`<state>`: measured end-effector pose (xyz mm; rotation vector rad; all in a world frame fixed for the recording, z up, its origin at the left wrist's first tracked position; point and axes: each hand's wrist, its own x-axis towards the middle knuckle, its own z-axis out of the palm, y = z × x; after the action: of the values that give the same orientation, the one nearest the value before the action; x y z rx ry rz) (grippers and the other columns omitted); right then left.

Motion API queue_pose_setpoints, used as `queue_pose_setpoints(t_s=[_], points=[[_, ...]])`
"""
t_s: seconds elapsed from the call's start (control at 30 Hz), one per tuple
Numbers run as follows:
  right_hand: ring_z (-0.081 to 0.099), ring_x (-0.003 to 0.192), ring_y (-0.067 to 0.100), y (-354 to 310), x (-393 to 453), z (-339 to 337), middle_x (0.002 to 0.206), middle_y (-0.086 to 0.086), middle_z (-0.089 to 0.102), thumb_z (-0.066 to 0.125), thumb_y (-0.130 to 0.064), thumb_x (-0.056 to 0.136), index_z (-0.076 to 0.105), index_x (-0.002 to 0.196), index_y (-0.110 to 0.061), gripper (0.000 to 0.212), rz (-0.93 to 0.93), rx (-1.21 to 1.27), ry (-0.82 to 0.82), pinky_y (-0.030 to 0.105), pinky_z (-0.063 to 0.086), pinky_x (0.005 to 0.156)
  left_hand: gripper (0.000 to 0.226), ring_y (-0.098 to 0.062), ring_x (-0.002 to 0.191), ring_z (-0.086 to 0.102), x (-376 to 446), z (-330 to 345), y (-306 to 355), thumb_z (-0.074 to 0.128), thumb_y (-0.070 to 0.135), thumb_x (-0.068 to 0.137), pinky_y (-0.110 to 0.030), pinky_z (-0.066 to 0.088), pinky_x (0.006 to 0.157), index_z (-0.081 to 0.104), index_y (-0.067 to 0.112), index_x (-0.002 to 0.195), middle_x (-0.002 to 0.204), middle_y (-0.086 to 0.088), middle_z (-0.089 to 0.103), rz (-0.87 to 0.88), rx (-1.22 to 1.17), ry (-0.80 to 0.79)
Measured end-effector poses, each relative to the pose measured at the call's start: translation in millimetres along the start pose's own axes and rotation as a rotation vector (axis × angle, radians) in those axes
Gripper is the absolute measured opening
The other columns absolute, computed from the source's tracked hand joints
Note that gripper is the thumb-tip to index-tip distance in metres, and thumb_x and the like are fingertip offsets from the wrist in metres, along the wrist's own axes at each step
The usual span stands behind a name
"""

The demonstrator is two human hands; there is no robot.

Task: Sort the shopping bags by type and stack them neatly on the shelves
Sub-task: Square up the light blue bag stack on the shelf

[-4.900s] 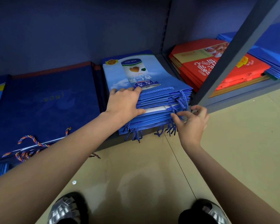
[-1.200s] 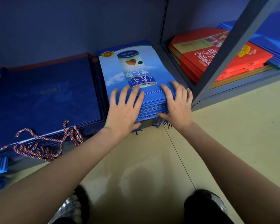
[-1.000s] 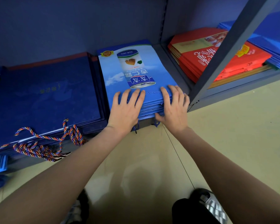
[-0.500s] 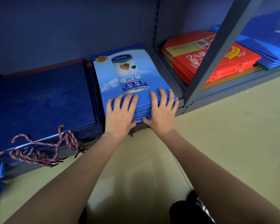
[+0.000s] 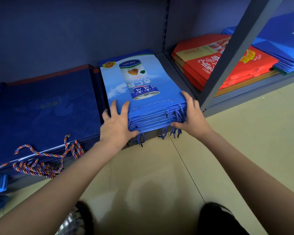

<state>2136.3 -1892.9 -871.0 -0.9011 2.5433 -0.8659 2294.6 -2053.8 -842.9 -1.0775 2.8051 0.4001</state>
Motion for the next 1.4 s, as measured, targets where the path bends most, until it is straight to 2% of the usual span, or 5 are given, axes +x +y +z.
queue_pose_setpoints(t_s=[0.2,0.43,0.8,1.17,1.4], points=[[0.045,0.101,0.03,-23.8,-28.7,8.8,0.104,0.011,0.05,0.076,-0.044,0.071,0.063,0.102,-0.01,0.048,-0.064,-0.076,0.514,0.041,0.037,0.085,0.085,-0.034,0.143,0.001,3.5,-4.0,3.4,0.049,0.064,0.083,-0.052,0.008,0.113,0.015,0.022,0.147,0.156,-0.01,0.008,0.138,0.296,0.152],[0.039,0.109,0.023,-47.0,-17.7,30.2,0.103,0.005,0.052,0.064,-0.04,0.084,0.073,0.091,-0.017,0.026,0.215,0.051,0.31,0.038,0.032,0.093,0.066,-0.024,0.136,0.03,26.6,-13.7,15.3,0.052,0.054,0.087,-0.043,0.029,0.109,0.031,0.027,0.143,0.149,0.001,0.033,0.326,0.07,0.014],[0.035,0.11,0.024,-20.0,-15.2,-18.4,0.099,-0.001,0.034,0.059,-0.025,0.091,0.07,0.085,-0.006,0.023,0.182,0.07,0.42,0.032,0.029,0.095,0.062,-0.03,0.121,0.049,32.4,-19.1,16.6,0.052,0.056,0.085,-0.048,0.042,0.098,0.039,0.024,0.136,0.136,-0.005,0.048,0.269,-0.052,-0.071],[0.03,0.102,0.015,-4.0,-31.0,-8.5,0.098,0.0,0.042,0.062,-0.021,0.089,0.071,0.075,-0.006,0.022,0.043,0.117,0.205,0.018,0.023,0.082,0.052,-0.025,0.106,0.053,49.1,-43.6,19.2,0.048,0.053,0.09,-0.028,0.037,0.081,0.054,0.016,0.124,0.121,-0.009,0.059,0.214,-0.145,-0.128],[0.036,0.112,0.027,9.8,-41.9,-1.6,0.107,0.005,0.047,0.066,-0.026,0.086,0.071,0.084,-0.009,0.018,0.053,-0.075,0.164,0.035,0.03,0.096,0.049,-0.026,0.102,0.052,48.3,-41.7,21.8,0.042,0.051,0.093,-0.028,0.035,0.075,0.052,0.013,0.123,0.117,-0.012,0.059,0.234,-0.103,-0.123]])
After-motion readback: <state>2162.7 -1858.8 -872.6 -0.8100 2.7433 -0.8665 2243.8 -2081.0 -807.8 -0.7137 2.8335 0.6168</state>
